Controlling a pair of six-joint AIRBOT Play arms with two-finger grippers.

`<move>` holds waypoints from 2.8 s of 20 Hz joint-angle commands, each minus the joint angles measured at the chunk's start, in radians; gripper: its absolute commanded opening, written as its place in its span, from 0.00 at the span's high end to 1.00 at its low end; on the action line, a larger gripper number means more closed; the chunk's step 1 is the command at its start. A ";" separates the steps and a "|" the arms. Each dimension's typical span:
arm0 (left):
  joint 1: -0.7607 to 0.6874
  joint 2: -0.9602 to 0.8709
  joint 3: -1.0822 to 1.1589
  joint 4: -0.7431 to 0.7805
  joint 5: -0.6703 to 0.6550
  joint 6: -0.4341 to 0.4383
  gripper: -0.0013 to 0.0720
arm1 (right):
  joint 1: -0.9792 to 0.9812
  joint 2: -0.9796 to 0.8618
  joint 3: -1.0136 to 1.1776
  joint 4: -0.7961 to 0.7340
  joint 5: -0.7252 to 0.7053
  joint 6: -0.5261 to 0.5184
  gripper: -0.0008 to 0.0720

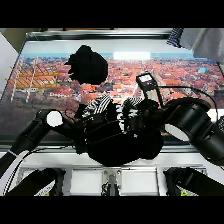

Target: Fold the clothes and pants, and hang the long-sleeved shirts on hangers.

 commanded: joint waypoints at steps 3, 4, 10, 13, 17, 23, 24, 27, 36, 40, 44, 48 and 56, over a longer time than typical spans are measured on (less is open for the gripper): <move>0.000 0.001 0.000 0.010 -0.022 -0.097 0.97 | -0.037 0.044 0.007 -0.118 0.150 0.068 0.97; 0.000 0.001 0.000 0.010 -0.023 -0.101 0.97 | -0.042 0.048 0.007 -0.122 0.154 0.069 0.97; 0.000 0.001 0.000 -0.002 -0.017 -0.104 0.97 | -0.041 0.056 0.007 -0.105 0.106 0.090 0.97; 0.000 0.001 0.001 -0.027 0.024 -0.103 0.97 | -0.040 0.045 0.007 -0.052 0.064 0.089 0.97; 0.000 0.001 0.001 -0.027 0.039 -0.103 0.97 | -0.008 0.013 0.007 -0.025 -0.009 0.090 0.97; 0.000 0.001 0.001 -0.026 0.043 -0.103 0.97 | 0.081 -0.033 0.007 0.030 -0.214 0.089 0.97; 0.000 0.001 0.001 -0.026 0.043 -0.103 0.97 | 0.094 -0.040 0.007 0.039 -0.242 0.089 0.97; 0.000 0.001 0.001 -0.025 0.048 -0.103 0.97 | 0.132 -0.059 0.007 0.067 -0.308 0.089 0.97; 0.000 0.000 0.000 -0.025 0.068 -0.103 0.97 | 0.178 -0.070 0.007 0.116 -0.348 0.050 0.97; 0.000 0.000 0.001 -0.025 0.068 -0.103 0.97 | 0.178 -0.070 0.007 0.131 -0.347 0.040 0.96; 0.000 0.000 0.001 -0.025 0.068 -0.103 0.97 | 0.177 -0.068 0.007 0.137 -0.339 0.039 0.40; 0.000 0.001 0.001 -0.025 0.066 -0.103 0.97 | 0.142 -0.037 0.010 0.212 -0.278 -0.057 0.09; 0.000 0.001 0.000 -0.025 0.066 -0.103 0.97 | -0.322 0.018 0.100 0.645 0.075 -0.708 0.09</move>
